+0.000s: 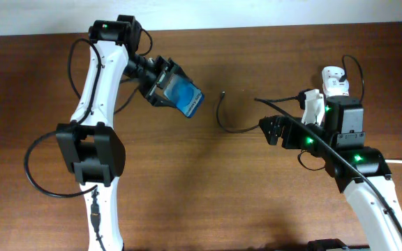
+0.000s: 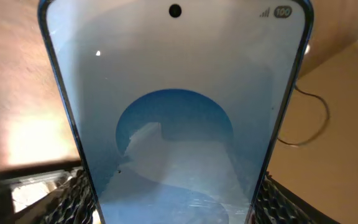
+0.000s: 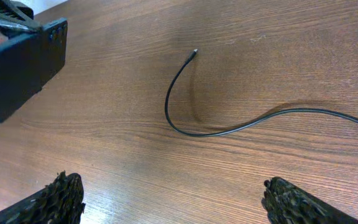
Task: Plug charger to phone and switch on socket
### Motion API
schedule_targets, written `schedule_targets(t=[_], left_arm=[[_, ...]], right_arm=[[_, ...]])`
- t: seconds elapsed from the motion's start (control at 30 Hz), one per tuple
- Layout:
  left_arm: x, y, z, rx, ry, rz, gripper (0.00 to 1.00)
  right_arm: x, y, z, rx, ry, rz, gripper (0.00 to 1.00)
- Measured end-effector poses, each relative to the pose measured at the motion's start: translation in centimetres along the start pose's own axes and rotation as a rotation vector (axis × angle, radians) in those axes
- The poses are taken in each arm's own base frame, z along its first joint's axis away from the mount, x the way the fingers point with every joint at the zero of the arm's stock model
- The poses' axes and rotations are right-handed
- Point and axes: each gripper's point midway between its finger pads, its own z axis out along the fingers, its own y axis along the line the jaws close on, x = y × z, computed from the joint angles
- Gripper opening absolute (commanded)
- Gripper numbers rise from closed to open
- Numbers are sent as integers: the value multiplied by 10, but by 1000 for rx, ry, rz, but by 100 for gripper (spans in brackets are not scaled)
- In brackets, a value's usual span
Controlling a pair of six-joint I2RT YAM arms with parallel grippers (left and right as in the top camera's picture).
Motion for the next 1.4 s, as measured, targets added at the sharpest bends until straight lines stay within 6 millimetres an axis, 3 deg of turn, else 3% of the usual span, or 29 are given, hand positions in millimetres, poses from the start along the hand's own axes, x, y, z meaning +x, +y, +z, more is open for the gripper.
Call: schedule_targets(t=[0.27, 0.43, 0.7, 0.83, 0.97, 1.13, 1.23, 1.3, 1.4], left_arm=[[35, -41, -9, 204, 240, -213, 0], [50, -62, -20, 308, 371, -228, 0], [49, -66, -36, 368, 415, -237, 0], [35, -56, -25, 301, 315, -243, 0], [-5, -23, -11, 131, 49, -259, 0], [-44, 14, -10, -62, -226, -266, 0], [-44, 20, -1, -137, -292, -256, 0], [-40, 21, 4, -164, -302, -258, 0], [-34, 24, 10, -195, -307, -278, 0]], right_arm=[[0, -1, 0, 3, -1, 8, 95], [0, -1, 0, 3, -1, 8, 95], [3, -4, 5, 9, 18, 16, 95], [6, -8, 12, 16, 43, 33, 95], [4, -8, 13, 13, 37, 34, 95], [-6, 2, 20, -49, 12, 63, 95], [-10, 25, 43, -167, 23, 44, 93], [-20, 46, 60, -243, -5, 21, 85], [-12, 78, 88, -339, 21, 13, 70]])
